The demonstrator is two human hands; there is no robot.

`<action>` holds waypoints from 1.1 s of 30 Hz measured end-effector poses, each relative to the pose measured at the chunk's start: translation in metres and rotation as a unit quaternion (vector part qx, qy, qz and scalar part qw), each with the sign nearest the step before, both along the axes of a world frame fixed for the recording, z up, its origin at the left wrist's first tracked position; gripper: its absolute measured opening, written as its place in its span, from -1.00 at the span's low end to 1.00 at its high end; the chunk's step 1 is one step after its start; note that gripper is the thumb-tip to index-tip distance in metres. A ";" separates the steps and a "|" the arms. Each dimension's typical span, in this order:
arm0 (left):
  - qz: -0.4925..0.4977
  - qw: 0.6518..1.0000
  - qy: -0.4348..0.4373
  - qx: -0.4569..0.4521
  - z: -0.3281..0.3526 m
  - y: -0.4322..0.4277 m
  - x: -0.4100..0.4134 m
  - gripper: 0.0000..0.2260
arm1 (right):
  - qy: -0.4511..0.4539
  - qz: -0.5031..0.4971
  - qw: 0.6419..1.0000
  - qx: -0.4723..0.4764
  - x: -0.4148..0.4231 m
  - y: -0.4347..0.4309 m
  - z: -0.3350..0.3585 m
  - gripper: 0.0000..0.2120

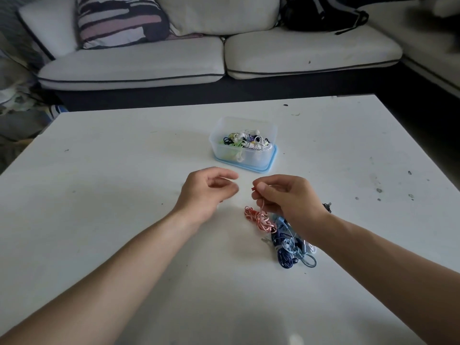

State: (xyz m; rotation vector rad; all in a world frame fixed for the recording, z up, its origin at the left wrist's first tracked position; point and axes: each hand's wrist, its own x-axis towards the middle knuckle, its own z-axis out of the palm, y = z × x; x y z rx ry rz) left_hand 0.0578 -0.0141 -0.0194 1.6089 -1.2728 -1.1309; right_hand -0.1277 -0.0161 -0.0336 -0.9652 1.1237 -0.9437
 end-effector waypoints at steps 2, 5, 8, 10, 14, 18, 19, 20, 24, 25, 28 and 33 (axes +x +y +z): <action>0.006 0.992 0.120 0.029 0.012 0.017 -0.004 -0.85 | -0.019 0.009 1.000 -0.008 0.003 0.002 0.003 -0.92; 0.031 0.971 0.227 0.066 0.023 0.033 -0.004 -0.81 | -0.025 0.023 0.999 -0.024 0.005 0.006 0.009 -0.91; 0.045 0.960 0.264 0.083 0.027 0.039 -0.002 -0.79 | -0.023 0.030 0.999 -0.037 0.008 0.010 0.014 -0.91; 0.054 0.953 0.282 0.093 0.028 0.038 -0.002 -0.78 | -0.014 0.023 0.998 -0.049 0.008 0.012 0.015 -0.95; 0.044 0.940 0.321 0.108 0.030 0.035 -0.004 -0.81 | -0.003 0.019 0.998 -0.065 0.008 0.012 0.017 -0.97; 0.040 0.929 0.348 0.120 0.031 0.031 -0.002 -0.86 | -0.010 0.019 0.997 -0.067 0.008 0.012 0.018 -0.96; 0.037 0.928 0.350 0.121 0.030 0.030 -0.002 -0.86 | -0.015 0.019 0.998 -0.066 0.007 0.011 0.019 -0.96; 0.035 0.928 0.350 0.122 0.030 0.030 -0.001 -0.86 | -0.022 0.018 0.998 -0.063 0.007 0.012 0.019 -0.96; 0.034 0.930 0.348 0.117 0.031 0.028 -0.001 -0.86 | -0.042 0.018 0.998 -0.048 0.006 0.012 0.022 -0.91; 0.034 0.930 0.346 0.116 0.031 0.028 -0.001 -0.86 | -0.044 0.019 0.998 -0.046 0.006 0.012 0.023 -0.90; 0.033 0.935 0.335 0.114 0.030 0.028 0.000 -0.86 | -0.027 0.027 0.998 -0.055 0.006 0.012 0.026 -0.89; 0.026 0.941 0.318 0.110 0.029 0.027 0.000 -0.84 | -0.004 0.026 0.997 -0.066 0.006 0.014 0.027 -0.89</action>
